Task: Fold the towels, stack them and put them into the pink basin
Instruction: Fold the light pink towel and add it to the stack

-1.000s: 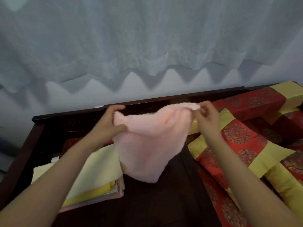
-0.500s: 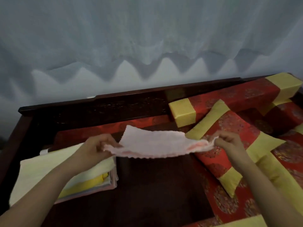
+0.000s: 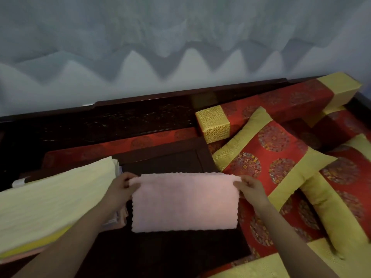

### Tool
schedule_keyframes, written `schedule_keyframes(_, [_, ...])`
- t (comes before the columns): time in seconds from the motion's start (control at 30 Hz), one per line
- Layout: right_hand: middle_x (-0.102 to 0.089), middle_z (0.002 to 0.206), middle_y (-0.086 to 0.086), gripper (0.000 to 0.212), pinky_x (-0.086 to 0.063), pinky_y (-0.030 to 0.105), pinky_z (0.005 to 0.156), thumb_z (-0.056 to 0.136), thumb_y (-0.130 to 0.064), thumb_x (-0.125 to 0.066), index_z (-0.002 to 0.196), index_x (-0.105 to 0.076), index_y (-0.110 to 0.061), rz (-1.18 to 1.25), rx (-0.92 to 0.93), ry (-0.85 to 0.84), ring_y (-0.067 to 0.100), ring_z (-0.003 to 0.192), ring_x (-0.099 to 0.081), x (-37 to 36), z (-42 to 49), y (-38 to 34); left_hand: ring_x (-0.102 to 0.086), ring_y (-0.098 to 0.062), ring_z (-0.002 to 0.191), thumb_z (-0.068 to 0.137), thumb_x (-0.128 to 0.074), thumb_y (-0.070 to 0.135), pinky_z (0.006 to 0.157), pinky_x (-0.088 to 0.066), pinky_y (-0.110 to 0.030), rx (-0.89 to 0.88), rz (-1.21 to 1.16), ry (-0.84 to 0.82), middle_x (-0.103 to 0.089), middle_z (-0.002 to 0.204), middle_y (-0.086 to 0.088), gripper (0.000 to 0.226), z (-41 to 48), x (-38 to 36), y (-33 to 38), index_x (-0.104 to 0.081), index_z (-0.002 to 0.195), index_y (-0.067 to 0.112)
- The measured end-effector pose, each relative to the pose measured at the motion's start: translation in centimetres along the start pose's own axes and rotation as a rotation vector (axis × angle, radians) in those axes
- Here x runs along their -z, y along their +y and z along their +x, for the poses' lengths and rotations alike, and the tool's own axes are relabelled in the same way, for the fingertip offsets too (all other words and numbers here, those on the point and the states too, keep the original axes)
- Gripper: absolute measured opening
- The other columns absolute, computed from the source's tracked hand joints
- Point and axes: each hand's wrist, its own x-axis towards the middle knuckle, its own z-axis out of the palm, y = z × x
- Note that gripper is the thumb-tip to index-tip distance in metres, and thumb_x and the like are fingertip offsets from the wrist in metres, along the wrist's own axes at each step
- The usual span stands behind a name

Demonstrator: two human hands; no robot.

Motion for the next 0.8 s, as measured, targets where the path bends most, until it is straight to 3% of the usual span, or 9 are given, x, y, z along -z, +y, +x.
schedule_keyframes(0.07, [-0.056,0.078,0.007,0.011,-0.043,0.032,0.069,0.086,-0.012,-0.065,0.095,-0.065,-0.005,-0.03,-0.013,0.083,0.021,0.075,-0.053,-1.3,1.9,1.1,-0.062,-0.028,0.095,0.087,-0.062,0.011,0.085,-0.053,-0.043,0.106,-0.129,0.086,-0.065,0.105,-0.01,0.021,1.9,-1.5,-0.4,-0.059,0.108,0.011])
schedule_keyframes(0.13, [-0.06,0.099,0.002,0.035,-0.045,0.031,0.08,0.083,-0.022,-0.07,0.114,-0.06,-0.009,-0.081,-0.059,0.105,0.021,0.092,-0.057,-2.3,3.0,1.6,-0.059,-0.024,0.096,0.086,-0.064,0.01,0.091,-0.048,-0.042,0.189,-0.245,0.131,-0.061,0.109,-0.007,0.031,3.2,-2.7,-0.8,-0.055,0.115,0.003])
schedule_keyframes(0.23, [-0.06,0.117,0.002,0.064,-0.048,0.037,0.094,0.073,-0.036,-0.078,0.127,-0.054,-0.012,-0.123,-0.179,0.048,0.024,0.108,-0.059,-3.3,3.8,2.5,-0.059,-0.029,0.102,0.079,-0.074,0.02,0.096,-0.045,-0.043,0.273,-0.141,0.119,-0.062,0.113,-0.015,0.048,3.6,-4.3,-1.5,-0.052,0.116,-0.002])
schedule_keyframes(0.33, [-0.066,0.115,0.008,0.058,-0.051,0.041,0.093,0.071,-0.035,-0.08,0.118,-0.061,-0.008,-0.128,-0.31,0.009,0.026,0.1,-0.064,-3.8,3.7,3.6,-0.051,-0.038,0.121,0.072,-0.079,0.032,0.099,-0.044,-0.046,0.359,0.02,0.128,-0.051,0.134,-0.021,0.086,3.7,-5.2,-2.5,-0.037,0.137,-0.004])
schedule_keyframes(0.47, [-0.066,0.103,0.007,0.039,-0.049,0.037,0.086,0.079,-0.021,-0.073,0.113,-0.063,-0.005,-0.206,-0.119,0.109,0.027,0.096,-0.062,-4.6,2.3,3.1,-0.057,-0.034,0.109,0.061,-0.086,0.032,0.092,-0.048,-0.041,0.541,-0.28,-0.102,-0.058,0.126,-0.017,0.085,3.2,-5.7,-1.8,-0.049,0.13,0.0])
schedule_keyframes(0.57, [-0.057,0.11,0.006,0.046,-0.042,0.038,0.092,0.09,-0.021,-0.061,0.13,-0.047,-0.003,-0.295,0.055,0.139,0.031,0.112,-0.053,-4.7,0.9,0.5,-0.057,-0.024,0.096,0.078,-0.075,0.017,0.083,-0.046,-0.034,0.382,-0.375,-0.13,-0.062,0.117,-0.009,0.053,2.1,-5.6,-0.1,-0.054,0.126,0.009])
schedule_keyframes(0.67, [-0.054,0.088,-0.005,0.027,-0.042,0.028,0.065,0.095,-0.022,-0.053,0.117,-0.045,-0.01,-0.31,0.252,0.057,0.022,0.086,-0.056,-4.9,-0.5,-3.6,-0.055,-0.017,0.106,0.086,-0.067,0.017,0.087,-0.046,-0.03,0.102,-0.37,-0.053,-0.058,0.118,0.002,0.053,0.6,-3.0,2.2,-0.044,0.134,0.015])
schedule_keyframes(0.73, [-0.055,0.088,-0.009,0.022,-0.041,0.016,0.062,0.095,-0.022,-0.053,0.113,-0.047,-0.013,-0.252,0.337,0.027,0.008,0.077,-0.056,-5.3,-1.2,-6.9,-0.059,-0.021,0.108,0.082,-0.071,0.023,0.09,-0.05,-0.038,0.029,-0.355,0.023,-0.06,0.12,0.0,0.056,-0.5,0.1,3.4,-0.044,0.131,0.017])
schedule_keyframes(0.8, [-0.061,0.099,-0.013,0.023,-0.045,0.014,0.066,0.094,-0.022,-0.055,0.116,-0.051,-0.018,-0.122,0.383,-0.044,0.002,0.086,-0.061,-6.8,-2.4,-11.1,-0.065,-0.021,0.096,0.08,-0.074,0.021,0.074,-0.055,-0.038,0.012,-0.402,0.086,-0.064,0.11,0.0,0.049,-1.9,5.1,4.2,-0.049,0.121,0.021])
